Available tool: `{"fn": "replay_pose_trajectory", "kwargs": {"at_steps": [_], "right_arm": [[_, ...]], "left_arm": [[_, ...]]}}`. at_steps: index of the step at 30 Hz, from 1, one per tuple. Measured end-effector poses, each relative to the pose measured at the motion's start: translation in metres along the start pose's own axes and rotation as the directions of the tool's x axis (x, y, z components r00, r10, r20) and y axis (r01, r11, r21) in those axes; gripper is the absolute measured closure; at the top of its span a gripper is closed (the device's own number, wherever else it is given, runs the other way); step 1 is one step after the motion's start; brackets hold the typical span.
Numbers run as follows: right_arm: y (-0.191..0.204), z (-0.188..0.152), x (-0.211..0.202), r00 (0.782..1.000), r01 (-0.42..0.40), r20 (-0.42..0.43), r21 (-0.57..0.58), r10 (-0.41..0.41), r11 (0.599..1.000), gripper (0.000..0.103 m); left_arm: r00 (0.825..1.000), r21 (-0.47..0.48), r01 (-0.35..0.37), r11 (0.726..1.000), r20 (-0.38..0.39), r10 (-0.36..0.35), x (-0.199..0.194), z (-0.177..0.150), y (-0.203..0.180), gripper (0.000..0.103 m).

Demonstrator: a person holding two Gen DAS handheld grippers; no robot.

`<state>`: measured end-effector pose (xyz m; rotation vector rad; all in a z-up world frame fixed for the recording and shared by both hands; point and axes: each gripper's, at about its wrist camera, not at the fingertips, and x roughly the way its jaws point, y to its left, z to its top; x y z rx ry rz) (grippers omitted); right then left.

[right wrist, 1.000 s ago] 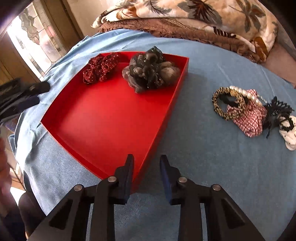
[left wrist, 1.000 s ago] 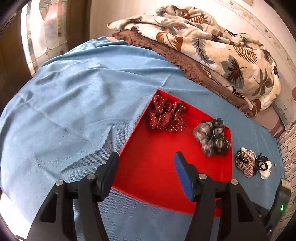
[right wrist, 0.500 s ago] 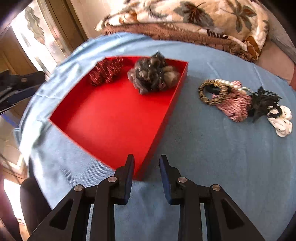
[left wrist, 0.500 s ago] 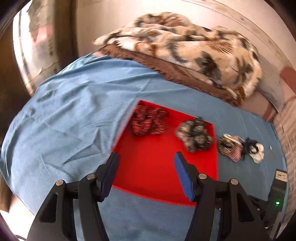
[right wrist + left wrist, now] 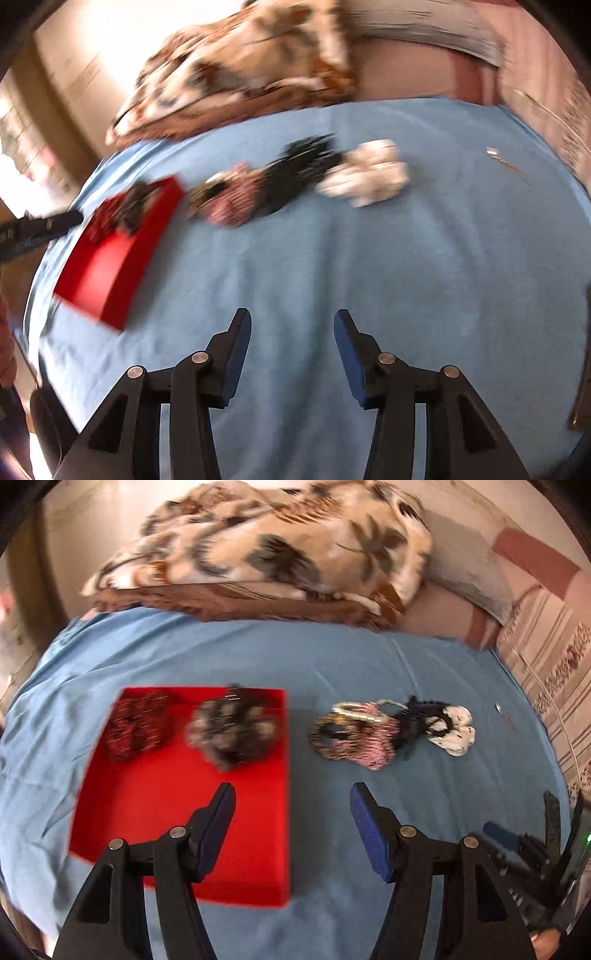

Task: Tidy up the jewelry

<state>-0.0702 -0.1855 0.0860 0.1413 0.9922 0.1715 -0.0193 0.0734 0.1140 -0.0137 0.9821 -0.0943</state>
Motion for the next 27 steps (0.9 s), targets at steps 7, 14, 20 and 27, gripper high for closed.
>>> {"fn": "replay_pose_trajectory", "kwargs": {"at_steps": [7, 14, 20, 27], "right_arm": [[-0.064, 0.045, 0.006, 0.995, 0.008, 0.102, 0.107, -0.019, 0.994, 0.047], [-0.115, 0.072, 0.024, 0.989, -0.085, 0.142, 0.255, 0.050, 0.963, 0.045], [-0.132, 0.096, 0.051, 0.979, -0.177, 0.149, 0.309, 0.136, 0.934, 0.042], [-0.115, 0.105, 0.083, 0.973, -0.227, 0.100, 0.276, 0.207, 0.934, 0.088]], "left_arm": [[0.996, 0.012, 0.056, 0.998, -0.077, -0.055, 0.067, 0.042, -0.046, 0.040], [0.983, -0.061, 0.070, 0.996, -0.163, -0.079, 0.138, 0.076, -0.051, 0.040], [0.970, -0.100, 0.100, 0.990, -0.213, -0.120, 0.165, 0.079, -0.054, 0.045], [0.952, -0.077, 0.209, 0.975, -0.214, -0.221, 0.136, 0.064, -0.077, 0.092]]}}
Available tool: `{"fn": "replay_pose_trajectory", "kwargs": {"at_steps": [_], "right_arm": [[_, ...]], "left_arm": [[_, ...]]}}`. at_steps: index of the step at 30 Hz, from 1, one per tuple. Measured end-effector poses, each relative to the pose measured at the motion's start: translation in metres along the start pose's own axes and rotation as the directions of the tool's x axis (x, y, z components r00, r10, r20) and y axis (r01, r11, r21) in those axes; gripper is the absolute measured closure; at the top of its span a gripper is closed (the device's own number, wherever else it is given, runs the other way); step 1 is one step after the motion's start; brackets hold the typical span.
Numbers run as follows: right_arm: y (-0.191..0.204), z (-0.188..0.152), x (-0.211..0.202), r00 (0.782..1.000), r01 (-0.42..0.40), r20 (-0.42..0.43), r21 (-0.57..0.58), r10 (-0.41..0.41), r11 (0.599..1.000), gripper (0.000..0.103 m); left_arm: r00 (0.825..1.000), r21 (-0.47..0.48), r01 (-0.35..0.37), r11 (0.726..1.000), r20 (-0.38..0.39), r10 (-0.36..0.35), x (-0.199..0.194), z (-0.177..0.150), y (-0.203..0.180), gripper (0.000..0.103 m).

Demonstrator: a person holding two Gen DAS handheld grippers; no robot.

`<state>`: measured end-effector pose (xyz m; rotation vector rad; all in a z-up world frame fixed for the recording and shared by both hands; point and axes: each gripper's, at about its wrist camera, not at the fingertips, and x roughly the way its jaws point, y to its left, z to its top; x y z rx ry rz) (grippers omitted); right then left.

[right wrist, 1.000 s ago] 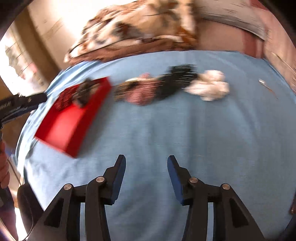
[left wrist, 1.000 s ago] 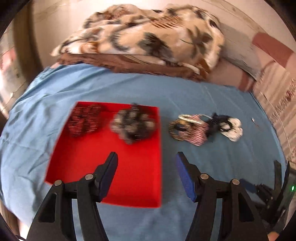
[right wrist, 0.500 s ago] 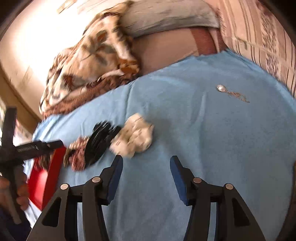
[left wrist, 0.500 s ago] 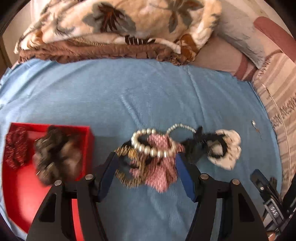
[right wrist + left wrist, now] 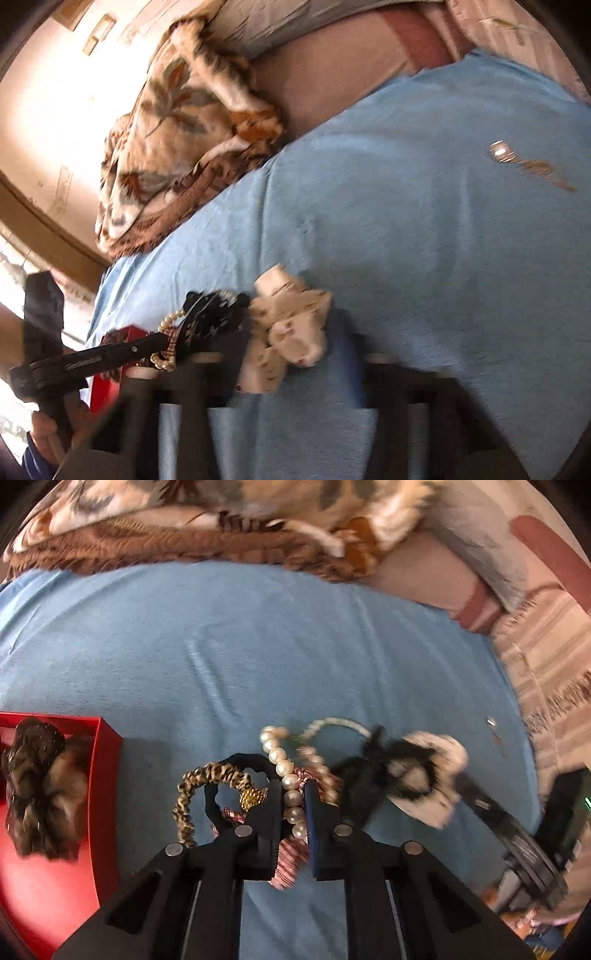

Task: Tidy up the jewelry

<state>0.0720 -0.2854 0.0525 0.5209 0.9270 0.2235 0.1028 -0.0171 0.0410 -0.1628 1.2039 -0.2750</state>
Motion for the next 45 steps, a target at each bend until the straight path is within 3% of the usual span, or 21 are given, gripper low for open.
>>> {"fn": "replay_pose_trajectory", "kwargs": {"at_steps": [4, 11, 13, 16, 17, 19, 20, 22, 28, 31, 33, 36, 39, 41, 42, 43, 45], "right_arm": [[-0.003, -0.006, -0.015, 1.000, -0.006, 0.018, 0.037, 0.005, 0.999, 0.096], [-0.013, -0.035, -0.090, 0.992, -0.045, 0.118, 0.107, 0.032, 0.993, 0.099], [-0.014, -0.055, -0.110, 0.992, -0.025, 0.126, 0.088, 0.014, 0.996, 0.099], [-0.021, -0.076, -0.118, 0.996, -0.008, 0.086, 0.118, -0.003, 0.993, 0.096], [-0.023, -0.079, -0.118, 0.998, -0.004, 0.069, 0.126, -0.005, 0.992, 0.093], [-0.021, -0.088, -0.117, 0.998, 0.034, 0.048, 0.117, -0.040, 0.993, 0.065], [-0.017, -0.091, -0.116, 0.998, 0.049, 0.036, 0.097, -0.053, 0.994, 0.045], [-0.001, -0.098, -0.113, 0.999, 0.031, 0.019, 0.038, -0.032, 0.999, 0.042], [0.057, -0.133, -0.087, 0.992, -0.081, -0.108, -0.149, 0.065, 0.985, 0.042], [0.079, -0.155, -0.076, 0.988, -0.075, -0.150, -0.239, 0.040, 0.968, 0.044], [0.089, -0.168, -0.077, 0.989, -0.067, -0.143, -0.279, 0.028, 0.958, 0.055], [0.104, -0.182, -0.083, 0.994, -0.055, -0.111, -0.364, 0.015, 0.930, 0.056], [0.114, -0.192, -0.072, 0.989, -0.063, -0.145, -0.421, 0.002, 0.905, 0.057], [0.116, -0.198, -0.062, 0.986, -0.035, -0.160, -0.446, -0.041, 0.894, 0.065], [0.114, -0.199, -0.059, 0.985, -0.014, -0.160, -0.455, -0.066, 0.890, 0.084], [0.113, -0.199, -0.060, 0.985, 0.021, -0.143, -0.463, -0.098, 0.886, 0.093], [0.102, -0.192, -0.067, 0.985, 0.088, -0.096, -0.425, -0.141, 0.901, 0.098]], "left_arm": [[0.996, 0.047, 0.082, 0.996, 0.024, -0.083, -0.038, -0.031, -0.016, 0.092], [0.980, 0.120, 0.194, 0.974, 0.011, -0.197, -0.090, -0.109, -0.026, 0.091], [0.993, 0.176, 0.110, 0.978, 0.024, -0.116, -0.094, -0.130, -0.028, 0.091], [0.998, 0.174, -0.006, 0.985, 0.069, -0.006, -0.096, -0.139, -0.015, 0.089], [0.997, 0.142, -0.024, 0.990, 0.070, 0.014, -0.097, -0.138, -0.006, 0.088], [0.996, 0.085, -0.021, 0.996, 0.083, 0.014, -0.104, -0.134, 0.008, 0.076], [0.995, 0.065, -0.018, 0.998, 0.103, 0.012, -0.111, -0.133, 0.014, 0.072], [0.988, 0.040, -0.038, 0.998, 0.154, 0.031, -0.125, -0.135, 0.024, 0.055], [0.991, 0.031, -0.043, 0.999, 0.125, 0.038, -0.123, -0.152, 0.036, 0.052], [0.994, 0.030, -0.033, 0.999, 0.101, 0.030, -0.113, -0.158, 0.033, 0.052], [0.996, 0.031, -0.008, 0.999, 0.084, 0.006, -0.105, -0.160, 0.029, 0.052], [0.999, 0.038, 0.021, 0.999, 0.045, -0.023, -0.088, -0.157, 0.022, 0.052], [0.999, 0.043, 0.035, 0.998, 0.001, -0.035, -0.067, -0.152, 0.014, 0.054], [0.998, 0.038, 0.061, 0.997, -0.030, -0.060, -0.056, -0.149, 0.011, 0.064], [0.997, 0.038, 0.068, 0.997, -0.043, -0.066, -0.052, -0.148, 0.009, 0.074], [0.996, 0.039, 0.067, 0.997, -0.054, -0.065, -0.049, -0.148, 0.007, 0.086], [0.996, 0.041, 0.068, 0.997, -0.061, -0.066, -0.046, -0.147, 0.003, 0.093]]}}
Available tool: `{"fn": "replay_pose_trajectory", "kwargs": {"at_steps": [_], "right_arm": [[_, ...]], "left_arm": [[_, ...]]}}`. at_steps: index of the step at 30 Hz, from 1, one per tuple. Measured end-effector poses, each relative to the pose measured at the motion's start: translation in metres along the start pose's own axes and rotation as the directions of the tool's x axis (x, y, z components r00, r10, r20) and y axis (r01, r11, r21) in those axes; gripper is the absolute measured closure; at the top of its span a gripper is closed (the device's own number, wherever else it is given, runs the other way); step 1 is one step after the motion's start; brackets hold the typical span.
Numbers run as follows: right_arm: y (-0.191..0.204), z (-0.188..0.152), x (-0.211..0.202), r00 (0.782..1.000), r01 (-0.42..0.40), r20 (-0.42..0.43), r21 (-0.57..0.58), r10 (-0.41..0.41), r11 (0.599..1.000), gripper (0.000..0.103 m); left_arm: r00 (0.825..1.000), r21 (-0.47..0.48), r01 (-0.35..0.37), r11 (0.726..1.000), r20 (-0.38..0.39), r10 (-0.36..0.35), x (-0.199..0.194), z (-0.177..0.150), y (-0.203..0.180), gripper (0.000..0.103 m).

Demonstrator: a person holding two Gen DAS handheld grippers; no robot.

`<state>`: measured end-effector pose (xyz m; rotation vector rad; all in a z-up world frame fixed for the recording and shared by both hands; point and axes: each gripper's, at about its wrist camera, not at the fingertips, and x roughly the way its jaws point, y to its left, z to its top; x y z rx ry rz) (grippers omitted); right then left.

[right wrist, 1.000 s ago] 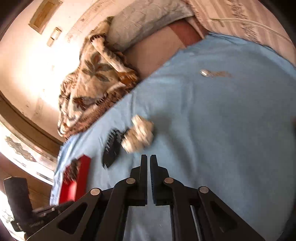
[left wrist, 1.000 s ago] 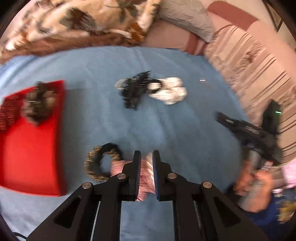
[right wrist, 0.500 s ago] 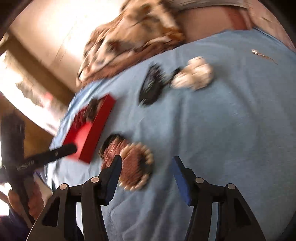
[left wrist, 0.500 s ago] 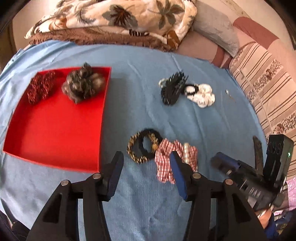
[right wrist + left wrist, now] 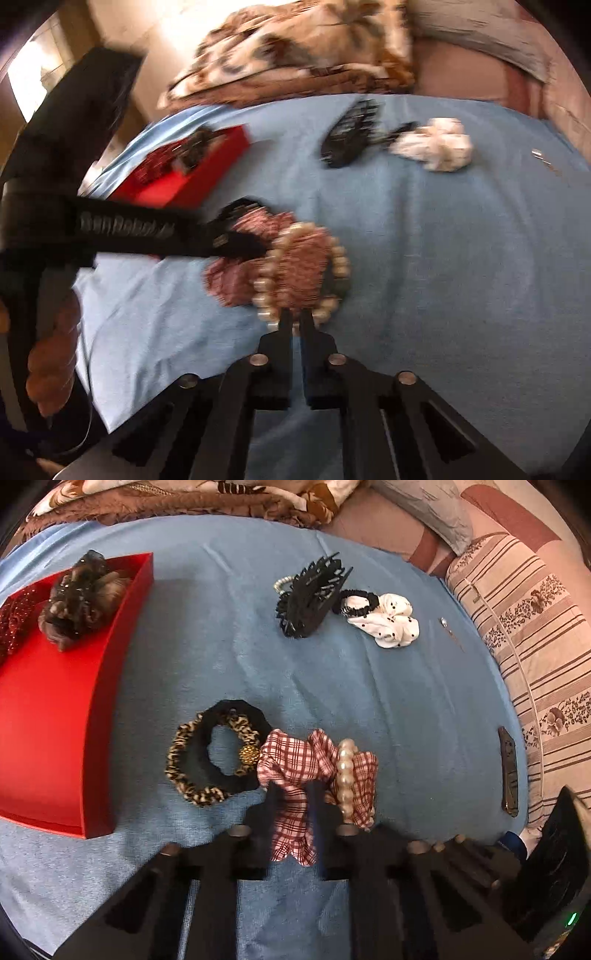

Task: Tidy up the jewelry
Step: 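Grasp the red plaid scrunchie with the left gripper, then grasp the pearl bracelet with right gripper while left carries plaid scrunchie toward tray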

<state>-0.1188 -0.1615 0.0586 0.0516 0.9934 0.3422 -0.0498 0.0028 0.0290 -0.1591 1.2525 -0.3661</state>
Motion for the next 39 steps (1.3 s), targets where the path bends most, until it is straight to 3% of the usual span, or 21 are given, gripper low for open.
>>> {"fn": "replay_pose_trajectory", "kwargs": {"at_steps": [5, 8, 10, 12, 16, 19, 25, 32, 35, 38, 39], "right_arm": [[-0.050, 0.000, -0.020, 0.993, 0.102, 0.044, 0.188, -0.112, 0.977, 0.099], [-0.063, 0.000, -0.029, 0.997, 0.020, 0.066, 0.251, -0.038, 0.968, 0.097], [-0.060, 0.002, -0.029, 0.997, -0.049, 0.075, 0.249, 0.031, 0.967, 0.089], [-0.051, 0.003, -0.028, 0.995, -0.070, 0.081, 0.215, 0.054, 0.974, 0.063], [-0.034, 0.002, -0.032, 0.993, -0.071, 0.102, 0.148, 0.056, 0.986, 0.059], [-0.038, 0.000, -0.030, 0.993, -0.074, 0.100, 0.180, 0.056, 0.981, 0.058], [-0.032, 0.001, -0.028, 0.992, -0.100, 0.098, 0.159, 0.085, 0.982, 0.058], [0.015, 0.007, -0.002, 0.993, -0.105, 0.041, -0.025, 0.106, 0.994, 0.058], [0.031, 0.009, 0.019, 0.995, -0.095, 0.001, -0.086, 0.095, 0.992, 0.058], [0.043, 0.010, 0.036, 0.999, -0.035, -0.021, -0.146, 0.032, 0.989, 0.058], [0.044, 0.012, 0.042, 1.000, -0.016, -0.028, -0.153, 0.012, 0.988, 0.067]], "left_arm": [[1.000, 0.012, 0.005, 1.000, 0.012, -0.005, -0.001, 0.000, -0.006, 0.093], [1.000, 0.003, -0.019, 1.000, 0.005, 0.019, 0.005, 0.001, -0.007, 0.092], [1.000, -0.010, -0.011, 1.000, -0.009, 0.011, 0.010, 0.004, -0.007, 0.092], [1.000, -0.016, 0.010, 1.000, -0.004, -0.010, 0.004, 0.006, -0.008, 0.095], [0.992, -0.007, 0.110, 0.994, 0.059, -0.109, -0.035, 0.006, -0.019, 0.097], [0.979, 0.052, 0.149, 0.987, 0.134, -0.155, -0.071, 0.002, -0.034, 0.097], [0.976, 0.125, 0.024, 0.992, 0.210, -0.050, -0.102, -0.012, -0.038, 0.097], [0.972, 0.070, -0.062, 0.996, 0.232, 0.044, -0.111, -0.016, -0.005, 0.097], [0.970, 0.037, -0.073, 0.997, 0.237, 0.062, -0.115, -0.019, 0.008, 0.097], [0.967, 0.002, -0.089, 0.996, 0.238, 0.086, -0.117, -0.020, 0.021, 0.097], [0.966, -0.006, -0.095, 0.995, 0.240, 0.094, -0.119, -0.022, 0.026, 0.097]]}}
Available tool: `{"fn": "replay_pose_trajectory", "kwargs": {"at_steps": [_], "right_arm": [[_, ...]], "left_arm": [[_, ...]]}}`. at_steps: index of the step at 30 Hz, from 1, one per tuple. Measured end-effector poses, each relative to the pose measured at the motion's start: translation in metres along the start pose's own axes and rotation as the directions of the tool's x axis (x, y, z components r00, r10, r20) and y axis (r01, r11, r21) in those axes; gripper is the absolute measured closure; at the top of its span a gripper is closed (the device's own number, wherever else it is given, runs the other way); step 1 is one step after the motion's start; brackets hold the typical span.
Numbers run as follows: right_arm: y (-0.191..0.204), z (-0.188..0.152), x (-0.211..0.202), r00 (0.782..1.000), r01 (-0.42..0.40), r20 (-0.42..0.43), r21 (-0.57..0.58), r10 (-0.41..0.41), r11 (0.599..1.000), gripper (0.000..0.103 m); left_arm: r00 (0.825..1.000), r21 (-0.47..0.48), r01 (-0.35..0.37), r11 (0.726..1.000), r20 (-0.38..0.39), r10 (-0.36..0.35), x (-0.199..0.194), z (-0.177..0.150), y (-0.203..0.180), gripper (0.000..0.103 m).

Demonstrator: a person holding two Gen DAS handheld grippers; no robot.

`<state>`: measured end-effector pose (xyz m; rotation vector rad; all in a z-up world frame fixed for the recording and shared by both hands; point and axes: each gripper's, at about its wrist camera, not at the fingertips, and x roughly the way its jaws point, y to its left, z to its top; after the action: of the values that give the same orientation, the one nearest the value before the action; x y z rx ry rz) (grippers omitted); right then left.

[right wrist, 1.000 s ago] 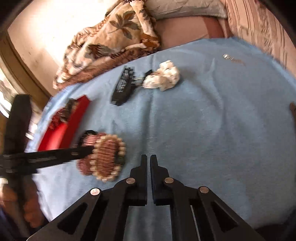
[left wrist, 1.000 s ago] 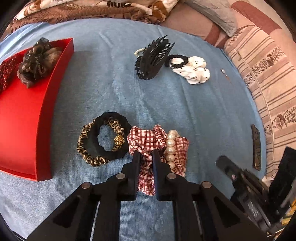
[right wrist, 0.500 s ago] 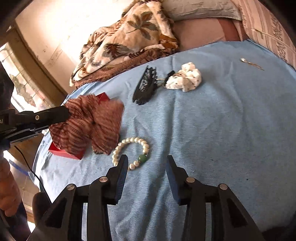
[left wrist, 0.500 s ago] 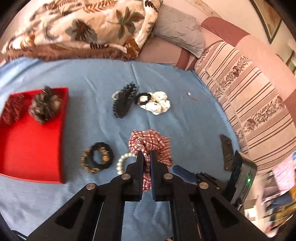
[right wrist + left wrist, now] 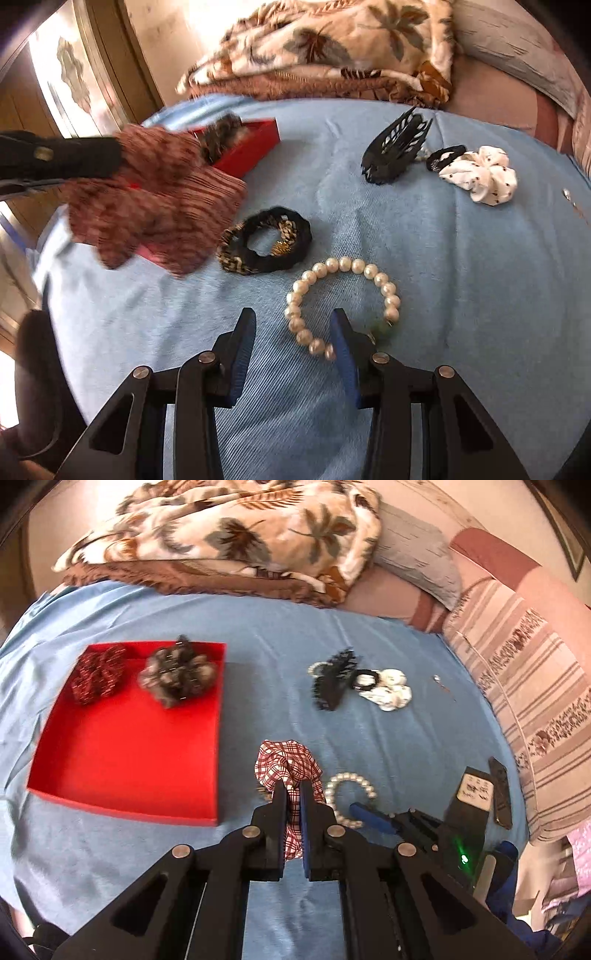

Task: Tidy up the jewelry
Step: 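Grasp the pearl bracelet with right gripper while left carries plaid scrunchie toward tray, then lower plaid scrunchie and pearl bracelet into the red tray, open both grippers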

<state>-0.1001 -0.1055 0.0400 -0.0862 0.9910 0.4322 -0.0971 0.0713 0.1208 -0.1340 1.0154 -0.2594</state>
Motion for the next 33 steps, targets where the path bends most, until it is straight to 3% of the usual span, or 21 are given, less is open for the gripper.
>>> {"fn": "replay_pose_trajectory", "kwargs": {"at_steps": [3, 4, 12, 20, 24, 29, 33], "right_arm": [[-0.003, 0.005, 0.006, 0.999, 0.043, -0.011, 0.001, -0.043, 0.999, 0.091], [-0.006, 0.007, 0.005, 0.999, 0.037, -0.020, 0.016, -0.037, 0.999, 0.092], [-0.022, 0.029, -0.037, 0.998, -0.064, 0.034, 0.154, 0.060, 0.986, 0.092], [0.015, 0.077, -0.061, 0.979, -0.200, 0.072, 0.155, 0.191, 0.967, 0.092], [0.052, 0.105, -0.052, 0.966, -0.255, 0.069, 0.128, 0.248, 0.958, 0.092], [0.108, 0.132, -0.022, 0.966, -0.257, 0.029, 0.043, 0.255, 0.966, 0.092], [0.144, 0.131, 0.019, 0.974, -0.222, -0.051, -0.032, 0.221, 0.974, 0.092]], "left_arm": [[1.000, -0.015, -0.026, 1.000, 0.018, 0.026, -0.008, -0.003, 0.015, 0.097], [0.999, -0.023, -0.035, 0.999, 0.025, 0.036, -0.012, -0.004, 0.021, 0.097], [0.996, -0.128, -0.059, 0.990, 0.064, 0.068, -0.033, -0.008, 0.080, 0.097], [0.988, -0.232, -0.109, 0.967, 0.084, 0.132, -0.043, 0.000, 0.153, 0.097], [0.988, -0.272, -0.126, 0.954, 0.048, 0.144, -0.029, 0.007, 0.189, 0.097], [0.975, -0.302, -0.216, 0.929, -0.008, 0.224, -0.002, 0.010, 0.225, 0.097], [0.968, -0.336, -0.248, 0.909, -0.049, 0.246, 0.015, 0.006, 0.252, 0.097]]}}
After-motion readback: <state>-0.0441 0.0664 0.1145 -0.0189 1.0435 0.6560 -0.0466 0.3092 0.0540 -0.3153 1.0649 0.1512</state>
